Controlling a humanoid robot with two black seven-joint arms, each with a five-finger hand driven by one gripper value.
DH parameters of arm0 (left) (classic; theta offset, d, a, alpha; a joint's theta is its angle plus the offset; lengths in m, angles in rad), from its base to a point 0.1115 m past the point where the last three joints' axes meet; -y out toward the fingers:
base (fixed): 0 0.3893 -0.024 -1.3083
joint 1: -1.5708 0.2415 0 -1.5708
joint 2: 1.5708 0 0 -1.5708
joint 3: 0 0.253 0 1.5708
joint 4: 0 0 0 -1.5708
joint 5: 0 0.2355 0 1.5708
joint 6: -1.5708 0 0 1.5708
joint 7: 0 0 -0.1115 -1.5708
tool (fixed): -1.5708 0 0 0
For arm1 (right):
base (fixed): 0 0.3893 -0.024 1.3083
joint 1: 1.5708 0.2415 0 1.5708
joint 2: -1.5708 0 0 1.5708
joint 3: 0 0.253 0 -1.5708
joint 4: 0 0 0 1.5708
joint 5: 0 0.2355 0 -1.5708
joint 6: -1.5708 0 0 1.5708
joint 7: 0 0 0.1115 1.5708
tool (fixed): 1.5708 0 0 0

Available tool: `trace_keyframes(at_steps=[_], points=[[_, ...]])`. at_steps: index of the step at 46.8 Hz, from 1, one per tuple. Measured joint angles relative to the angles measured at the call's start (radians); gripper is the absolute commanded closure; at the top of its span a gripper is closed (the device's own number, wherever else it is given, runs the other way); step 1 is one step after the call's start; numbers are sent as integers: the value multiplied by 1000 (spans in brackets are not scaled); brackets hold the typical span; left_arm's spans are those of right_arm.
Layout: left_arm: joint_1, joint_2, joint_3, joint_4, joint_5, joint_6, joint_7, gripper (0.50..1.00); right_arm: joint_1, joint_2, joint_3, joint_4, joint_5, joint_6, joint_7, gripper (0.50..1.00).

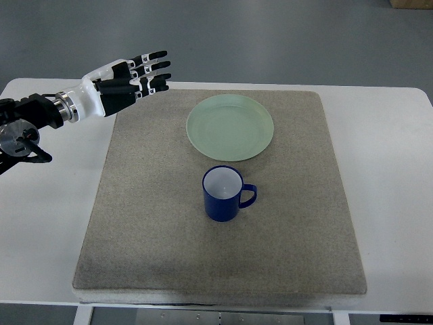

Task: Place cup left of plate with left hand
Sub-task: 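Reach the left hand across the mat toward the blue mug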

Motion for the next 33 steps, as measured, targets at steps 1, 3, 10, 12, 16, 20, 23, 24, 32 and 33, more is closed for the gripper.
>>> trace_keyframes(at_steps=[1, 3, 10, 12, 16, 20, 23, 24, 32, 33], points=[[5, 4, 0, -9, 18, -6, -1, 501, 0, 0, 0, 0, 0, 0, 0, 566], [16, 18, 0, -27, 57, -19, -3, 501, 0, 0, 0, 0, 0, 0, 0, 566], [48, 79, -8, -81, 189, -86, -7, 501, 0, 0, 0, 0, 0, 0, 0, 566], [62, 89, -9, -89, 206, -110, -11, 501, 0, 0, 0, 0, 0, 0, 0, 566], [74, 95, -10, -94, 218, -144, -25, 501, 0, 0, 0, 0, 0, 0, 0, 566], [84, 102, -10, -99, 249, -166, -43, 501, 0, 0, 0, 0, 0, 0, 0, 566], [88, 101, -10, -106, 278, -181, -64, 501, 0, 0, 0, 0, 0, 0, 0, 566], [89, 100, -10, -111, 285, -186, -70, 501, 0, 0, 0, 0, 0, 0, 0, 566], [127, 79, -10, -128, 361, -205, -90, 501, 0, 0, 0, 0, 0, 0, 0, 566], [133, 75, -10, -128, 374, -205, -91, 501, 0, 0, 0, 0, 0, 0, 0, 566]])
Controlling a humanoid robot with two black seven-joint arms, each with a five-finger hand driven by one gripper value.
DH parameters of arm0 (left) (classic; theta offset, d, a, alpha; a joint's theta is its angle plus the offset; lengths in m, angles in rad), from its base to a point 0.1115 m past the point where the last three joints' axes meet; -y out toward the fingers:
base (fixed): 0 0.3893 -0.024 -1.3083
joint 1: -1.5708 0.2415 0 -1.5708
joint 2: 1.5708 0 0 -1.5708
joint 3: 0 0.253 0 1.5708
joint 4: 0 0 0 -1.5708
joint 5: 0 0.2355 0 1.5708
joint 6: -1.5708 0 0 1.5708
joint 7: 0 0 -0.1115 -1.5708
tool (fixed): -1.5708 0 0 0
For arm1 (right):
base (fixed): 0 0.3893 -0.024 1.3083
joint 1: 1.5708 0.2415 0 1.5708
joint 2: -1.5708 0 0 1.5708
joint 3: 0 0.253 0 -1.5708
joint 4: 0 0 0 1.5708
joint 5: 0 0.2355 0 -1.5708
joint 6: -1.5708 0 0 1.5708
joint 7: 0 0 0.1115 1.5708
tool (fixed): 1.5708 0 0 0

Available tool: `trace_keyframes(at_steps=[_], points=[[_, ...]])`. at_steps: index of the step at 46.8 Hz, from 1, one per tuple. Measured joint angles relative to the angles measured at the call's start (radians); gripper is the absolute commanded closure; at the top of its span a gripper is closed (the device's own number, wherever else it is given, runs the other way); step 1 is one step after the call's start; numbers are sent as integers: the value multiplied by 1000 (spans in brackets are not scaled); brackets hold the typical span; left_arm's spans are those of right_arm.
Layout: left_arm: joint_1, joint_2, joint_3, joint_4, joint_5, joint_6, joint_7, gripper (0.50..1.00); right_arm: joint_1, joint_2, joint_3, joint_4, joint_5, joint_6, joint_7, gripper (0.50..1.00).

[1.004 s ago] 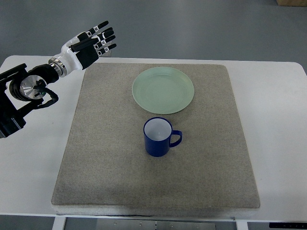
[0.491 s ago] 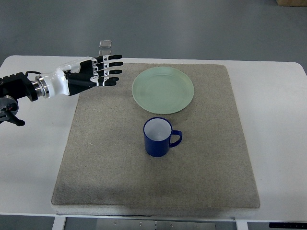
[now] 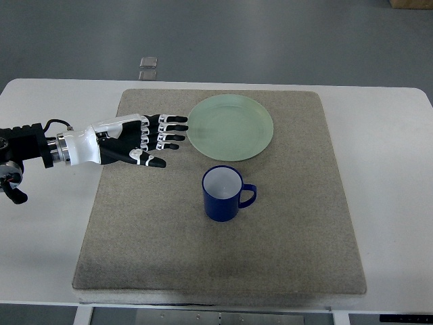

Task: Place cup left of plate with left hand
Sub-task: 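Reach the left hand across the mat toward the blue mug, then wrap the left hand fingers around the blue mug body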

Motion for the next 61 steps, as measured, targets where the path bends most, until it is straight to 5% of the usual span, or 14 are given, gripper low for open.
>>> trace_keyframes(at_steps=[33, 61], points=[[102, -89, 5, 29, 198, -1, -190, 506, 0, 0, 0, 0, 0, 0, 0, 566], [127, -217, 1, 132, 209, 20, -194, 506, 0, 0, 0, 0, 0, 0, 0, 566]])
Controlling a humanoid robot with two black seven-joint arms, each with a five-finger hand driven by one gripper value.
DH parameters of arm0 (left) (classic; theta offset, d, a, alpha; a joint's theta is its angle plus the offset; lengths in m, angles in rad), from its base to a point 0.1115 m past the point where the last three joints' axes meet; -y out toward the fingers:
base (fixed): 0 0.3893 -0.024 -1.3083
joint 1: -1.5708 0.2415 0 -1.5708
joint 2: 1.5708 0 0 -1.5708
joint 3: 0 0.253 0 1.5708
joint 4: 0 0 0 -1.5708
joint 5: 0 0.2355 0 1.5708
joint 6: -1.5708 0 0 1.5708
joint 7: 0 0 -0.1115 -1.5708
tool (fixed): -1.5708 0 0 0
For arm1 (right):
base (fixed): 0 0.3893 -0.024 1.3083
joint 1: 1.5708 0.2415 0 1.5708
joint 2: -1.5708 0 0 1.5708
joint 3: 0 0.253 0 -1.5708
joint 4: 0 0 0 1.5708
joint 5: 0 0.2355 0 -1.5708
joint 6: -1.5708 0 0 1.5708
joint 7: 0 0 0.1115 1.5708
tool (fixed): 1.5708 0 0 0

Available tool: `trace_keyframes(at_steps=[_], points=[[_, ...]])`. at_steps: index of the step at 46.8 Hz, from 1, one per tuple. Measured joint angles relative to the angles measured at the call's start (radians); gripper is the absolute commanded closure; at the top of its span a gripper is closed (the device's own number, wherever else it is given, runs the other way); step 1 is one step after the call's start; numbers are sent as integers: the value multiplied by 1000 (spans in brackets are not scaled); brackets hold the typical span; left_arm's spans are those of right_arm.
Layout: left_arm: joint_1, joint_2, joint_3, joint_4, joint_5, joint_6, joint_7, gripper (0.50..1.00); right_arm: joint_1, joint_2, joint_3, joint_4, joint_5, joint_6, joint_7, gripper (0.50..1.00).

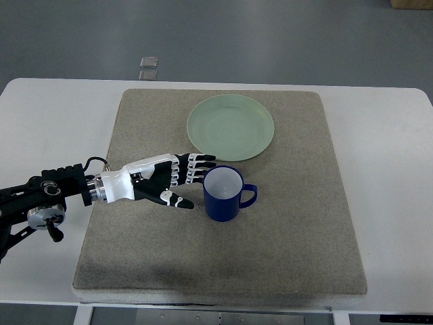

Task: Place cup left of plate with left hand
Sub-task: 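Wrap the left hand fingers around the blue mug body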

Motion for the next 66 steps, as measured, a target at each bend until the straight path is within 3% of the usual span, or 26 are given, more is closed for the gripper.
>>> trace_keyframes(at_steps=[29, 66], points=[[-17, -101, 7, 15, 9, 34, 6, 506, 0, 0, 0, 0, 0, 0, 0, 566], [-32, -143, 12, 46, 66, 51, 13, 516, 0, 0, 0, 0, 0, 0, 0, 566]])
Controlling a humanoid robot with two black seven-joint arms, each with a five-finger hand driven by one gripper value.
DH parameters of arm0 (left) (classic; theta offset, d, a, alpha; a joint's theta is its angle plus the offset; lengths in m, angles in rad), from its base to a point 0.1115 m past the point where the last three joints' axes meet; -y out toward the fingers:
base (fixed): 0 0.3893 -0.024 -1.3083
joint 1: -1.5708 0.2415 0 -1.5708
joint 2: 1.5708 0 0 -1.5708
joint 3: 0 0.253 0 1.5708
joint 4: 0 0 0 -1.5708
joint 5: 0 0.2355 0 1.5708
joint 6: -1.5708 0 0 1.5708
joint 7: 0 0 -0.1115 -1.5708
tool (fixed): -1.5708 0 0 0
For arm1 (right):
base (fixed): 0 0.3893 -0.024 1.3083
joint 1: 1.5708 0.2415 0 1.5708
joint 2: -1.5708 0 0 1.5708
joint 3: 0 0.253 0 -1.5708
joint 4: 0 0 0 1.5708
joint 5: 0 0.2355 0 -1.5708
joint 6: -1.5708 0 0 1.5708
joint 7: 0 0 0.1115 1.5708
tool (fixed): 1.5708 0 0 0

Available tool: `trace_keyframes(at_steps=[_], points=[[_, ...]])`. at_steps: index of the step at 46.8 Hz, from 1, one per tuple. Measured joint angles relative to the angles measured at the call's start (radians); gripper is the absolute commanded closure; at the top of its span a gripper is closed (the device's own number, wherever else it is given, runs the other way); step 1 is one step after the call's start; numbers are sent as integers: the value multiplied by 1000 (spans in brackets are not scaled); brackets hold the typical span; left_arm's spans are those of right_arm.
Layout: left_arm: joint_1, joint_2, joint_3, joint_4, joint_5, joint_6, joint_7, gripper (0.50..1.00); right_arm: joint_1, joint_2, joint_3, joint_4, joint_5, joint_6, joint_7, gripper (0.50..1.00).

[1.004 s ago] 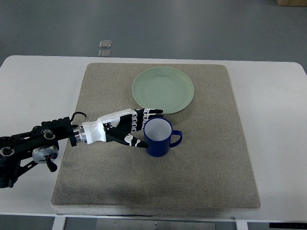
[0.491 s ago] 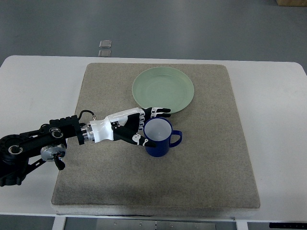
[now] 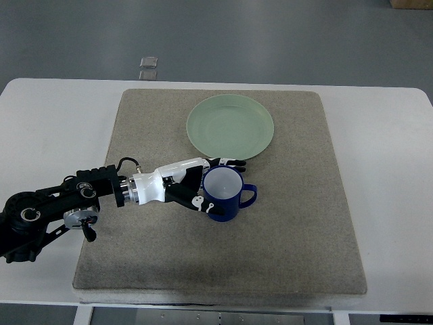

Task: Place cup left of plate with left hand
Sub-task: 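Wrap the left hand fingers around the blue mug body, then lift the mug with the left hand and carry it beside the plate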

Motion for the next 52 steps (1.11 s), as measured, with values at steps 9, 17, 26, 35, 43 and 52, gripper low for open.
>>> trace_keyframes(at_steps=[9, 17, 26, 35, 43, 52], points=[[0, -9, 0, 0, 0, 0, 0, 634, 0, 0, 0, 0, 0, 0, 0, 566], [-6, -12, 1, 0, 1, -1, -1, 656, 0, 0, 0, 0, 0, 0, 0, 566], [-6, -14, 1, 10, 1, -2, 0, 767, 0, 0, 0, 0, 0, 0, 0, 566], [-7, -36, 1, 43, 6, -3, 0, 874, 0, 0, 0, 0, 0, 0, 0, 566], [-7, -43, 1, 48, 8, -2, 0, 874, 0, 0, 0, 0, 0, 0, 0, 566], [-9, -45, -4, 48, 9, 9, 0, 872, 0, 0, 0, 0, 0, 0, 0, 566]])
